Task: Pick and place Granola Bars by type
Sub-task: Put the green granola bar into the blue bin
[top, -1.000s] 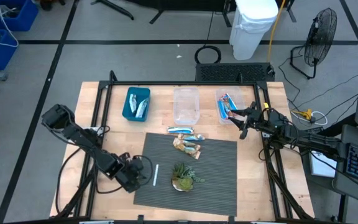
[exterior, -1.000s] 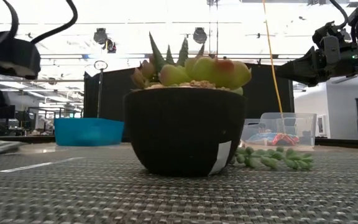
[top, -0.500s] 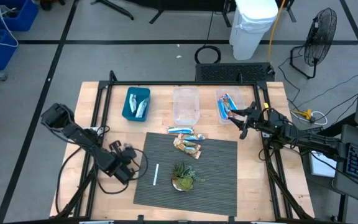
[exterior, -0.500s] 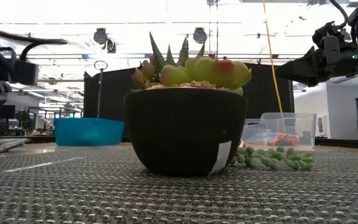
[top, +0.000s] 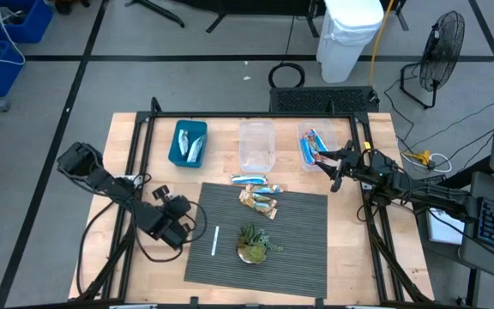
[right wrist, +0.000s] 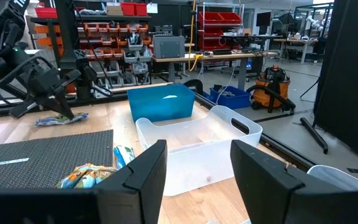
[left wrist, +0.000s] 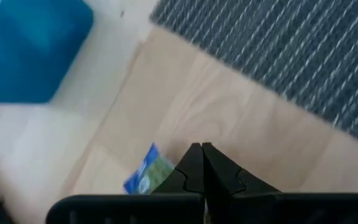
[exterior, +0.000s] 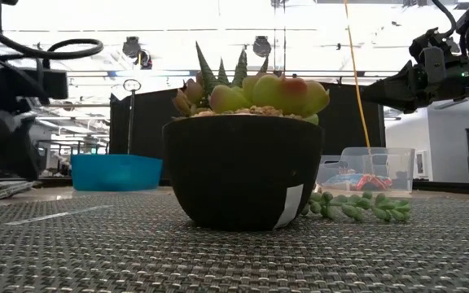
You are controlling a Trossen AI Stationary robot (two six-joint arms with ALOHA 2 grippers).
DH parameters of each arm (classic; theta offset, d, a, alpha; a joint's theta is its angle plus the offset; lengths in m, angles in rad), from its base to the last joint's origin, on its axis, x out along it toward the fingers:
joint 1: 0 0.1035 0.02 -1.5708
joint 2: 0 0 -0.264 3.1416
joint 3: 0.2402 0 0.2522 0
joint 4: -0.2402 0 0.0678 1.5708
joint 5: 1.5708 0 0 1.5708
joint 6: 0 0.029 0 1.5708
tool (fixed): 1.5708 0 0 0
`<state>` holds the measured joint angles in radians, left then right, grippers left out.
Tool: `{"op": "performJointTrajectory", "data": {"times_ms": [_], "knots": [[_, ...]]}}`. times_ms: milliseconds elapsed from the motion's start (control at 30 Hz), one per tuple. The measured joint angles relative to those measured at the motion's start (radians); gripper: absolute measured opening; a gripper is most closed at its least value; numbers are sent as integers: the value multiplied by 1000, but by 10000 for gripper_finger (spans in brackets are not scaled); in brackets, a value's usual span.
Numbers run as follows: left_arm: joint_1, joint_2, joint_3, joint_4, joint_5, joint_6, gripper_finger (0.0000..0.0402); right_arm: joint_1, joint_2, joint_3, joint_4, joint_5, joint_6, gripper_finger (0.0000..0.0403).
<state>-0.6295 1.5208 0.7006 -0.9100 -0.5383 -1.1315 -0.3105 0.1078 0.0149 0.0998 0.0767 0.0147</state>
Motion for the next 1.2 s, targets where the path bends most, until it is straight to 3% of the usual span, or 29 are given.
{"op": "performJointTrajectory", "data": {"times_ms": [200, 400, 533, 833, 1000, 1200], "knots": [[1, -1, 148, -250, 17, -191, 1, 0, 0, 0, 0, 0, 0, 169], [6, -3, 259, -378, 206, -469, 11, 0, 0, 0, 0, 0, 0, 169], [15, -3, 234, -394, 357, -568, 46, 0, 0, 0, 0, 0, 0, 169], [14, -3, 118, -394, 539, -735, 176, 0, 0, 0, 0, 0, 0, 169], [14, -3, 94, -393, 562, -732, 232, 0, 0, 0, 0, 0, 0, 169], [14, -39, 94, -390, 525, -710, 249, 0, 0, 0, 0, 0, 0, 169]]}}
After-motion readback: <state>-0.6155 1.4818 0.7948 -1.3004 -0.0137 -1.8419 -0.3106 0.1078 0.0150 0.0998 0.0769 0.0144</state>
